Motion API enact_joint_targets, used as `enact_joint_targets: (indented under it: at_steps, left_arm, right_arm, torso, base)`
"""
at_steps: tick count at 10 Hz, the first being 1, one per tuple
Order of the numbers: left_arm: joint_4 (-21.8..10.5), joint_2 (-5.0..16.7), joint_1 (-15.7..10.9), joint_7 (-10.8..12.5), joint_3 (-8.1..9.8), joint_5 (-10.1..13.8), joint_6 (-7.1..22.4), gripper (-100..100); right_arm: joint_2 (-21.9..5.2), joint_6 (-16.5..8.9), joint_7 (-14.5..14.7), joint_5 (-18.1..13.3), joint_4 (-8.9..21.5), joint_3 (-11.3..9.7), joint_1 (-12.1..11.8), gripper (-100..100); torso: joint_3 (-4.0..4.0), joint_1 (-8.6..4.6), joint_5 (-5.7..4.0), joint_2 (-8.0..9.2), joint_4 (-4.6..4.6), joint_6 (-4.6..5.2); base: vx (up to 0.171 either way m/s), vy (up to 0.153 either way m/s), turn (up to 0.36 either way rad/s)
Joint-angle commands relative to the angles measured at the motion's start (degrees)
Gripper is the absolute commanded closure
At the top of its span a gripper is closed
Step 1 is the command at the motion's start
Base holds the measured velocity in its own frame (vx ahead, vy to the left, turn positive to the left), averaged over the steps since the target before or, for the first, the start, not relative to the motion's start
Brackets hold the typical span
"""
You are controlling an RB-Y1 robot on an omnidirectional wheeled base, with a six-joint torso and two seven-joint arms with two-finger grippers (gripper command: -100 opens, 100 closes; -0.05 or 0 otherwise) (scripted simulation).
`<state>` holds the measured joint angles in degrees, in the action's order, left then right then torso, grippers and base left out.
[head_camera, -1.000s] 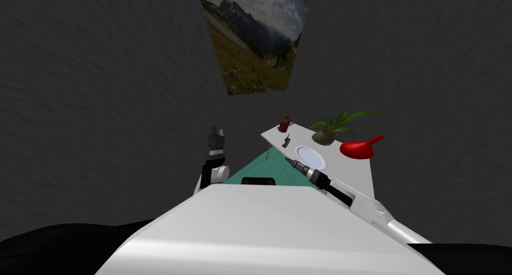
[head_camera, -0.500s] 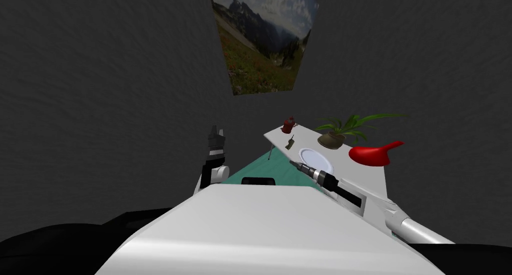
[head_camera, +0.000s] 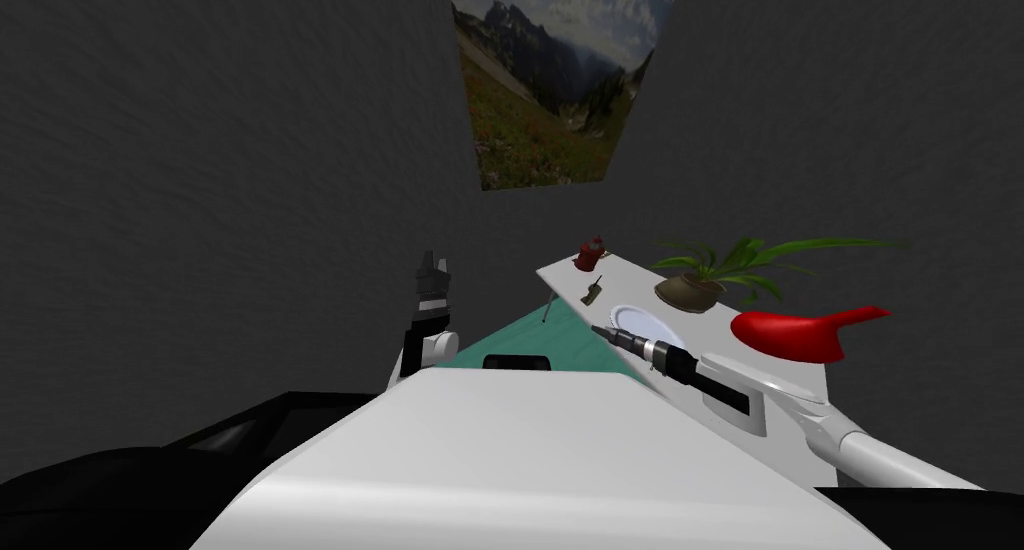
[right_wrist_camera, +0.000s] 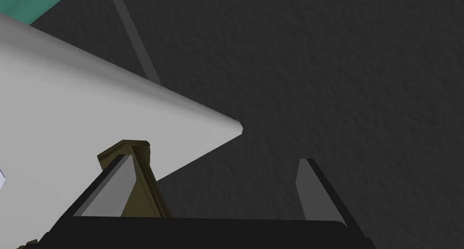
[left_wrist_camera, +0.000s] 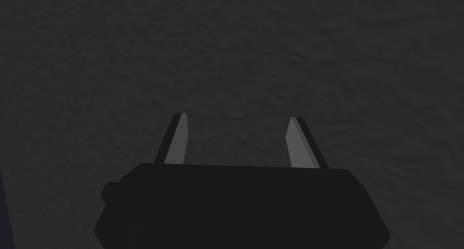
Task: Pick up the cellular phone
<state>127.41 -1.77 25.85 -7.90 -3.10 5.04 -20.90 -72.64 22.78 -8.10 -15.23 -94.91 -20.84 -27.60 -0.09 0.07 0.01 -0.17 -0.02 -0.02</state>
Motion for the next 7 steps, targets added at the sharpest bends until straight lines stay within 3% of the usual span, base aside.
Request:
enact_joint_targets:
  at_steps: [1,7]
  left_arm:
    - [0.0,0.0,0.0,0.0,0.00,0.0,0.0,0]
    - [0.0,0.0,0.0,0.0,0.00,0.0,0.0,0]
  right_arm:
    - [-1.8,0.7,0.1,-0.4,1.4,0.2,-0.5,-100]
    - [-12.1,2.1,-1.3,-2.9,9.0,-0.2,-0.7,-100]
  torso:
    - [0.00,0.00,0.00,0.00,0.00,0.00]
    - [-0.01,0.02,0.00,-0.02,0.00,0.02]
  base:
    - [0.024,0.011,0.104]
    - [0.030,0.015,0.225]
